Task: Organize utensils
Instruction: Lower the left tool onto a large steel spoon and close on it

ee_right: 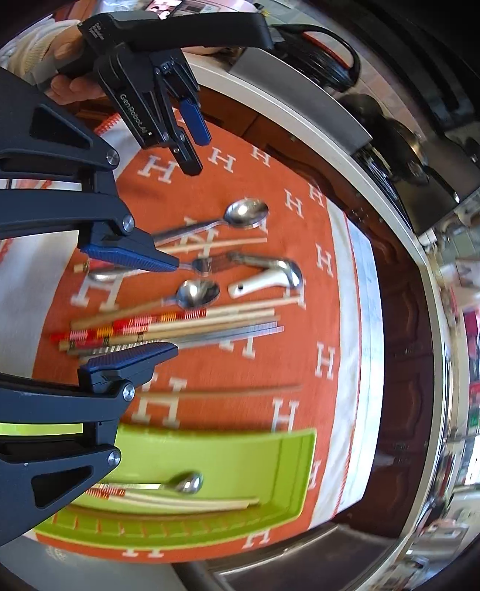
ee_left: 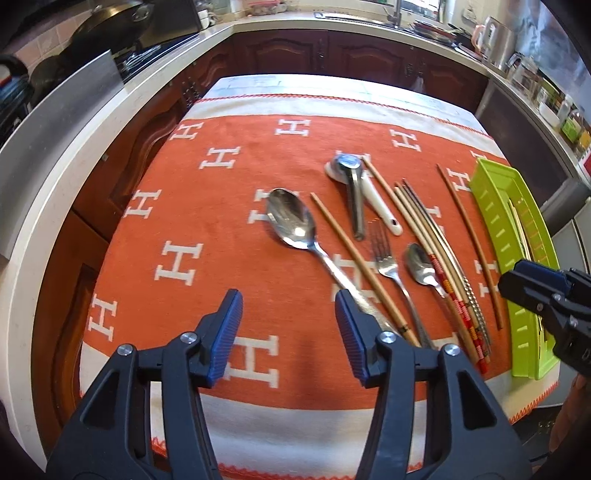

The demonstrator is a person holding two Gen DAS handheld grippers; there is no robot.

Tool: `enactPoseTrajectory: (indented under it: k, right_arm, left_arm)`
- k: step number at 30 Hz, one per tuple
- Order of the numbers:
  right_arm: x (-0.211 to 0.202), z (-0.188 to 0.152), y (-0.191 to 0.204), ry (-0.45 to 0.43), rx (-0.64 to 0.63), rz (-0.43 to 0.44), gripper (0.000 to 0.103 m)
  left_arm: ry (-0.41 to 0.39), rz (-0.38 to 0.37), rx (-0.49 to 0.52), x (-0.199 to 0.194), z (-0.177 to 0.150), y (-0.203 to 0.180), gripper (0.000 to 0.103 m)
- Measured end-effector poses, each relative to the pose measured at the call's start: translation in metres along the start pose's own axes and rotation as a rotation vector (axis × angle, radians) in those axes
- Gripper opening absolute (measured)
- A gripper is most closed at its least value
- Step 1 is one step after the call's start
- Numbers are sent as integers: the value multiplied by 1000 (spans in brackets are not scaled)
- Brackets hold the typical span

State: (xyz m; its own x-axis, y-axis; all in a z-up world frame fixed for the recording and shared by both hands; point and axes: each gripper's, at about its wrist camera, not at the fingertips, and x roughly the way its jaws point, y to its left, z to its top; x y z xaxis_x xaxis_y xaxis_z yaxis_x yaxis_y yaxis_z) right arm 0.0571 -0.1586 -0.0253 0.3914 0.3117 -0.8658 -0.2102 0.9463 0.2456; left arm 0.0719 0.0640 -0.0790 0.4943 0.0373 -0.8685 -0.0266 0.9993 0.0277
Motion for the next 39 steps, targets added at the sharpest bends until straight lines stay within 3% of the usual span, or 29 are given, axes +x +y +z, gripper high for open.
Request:
enactPoseTrajectory:
  k: [14, 16, 26, 33, 39]
  right_arm:
    - [55, 12, 58, 74, -97, 83, 26]
    - [63, 13, 61, 89, -110, 96, 20]
    - [99, 15, 74, 145, -147, 122, 16]
    - [118, 12, 68, 186, -138, 133, 11]
    - [127, 7, 67, 205, -131, 170, 11]
  left_arm:
    - [63, -56, -127, 44, 6, 53, 52]
    - [68, -76, -148, 52, 7, 59, 52]
    - [65, -230, -264, 85, 19, 81, 52]
    - [27, -280, -254, 103, 37, 73, 52]
    - [-38, -252, -169, 113, 51, 55, 52]
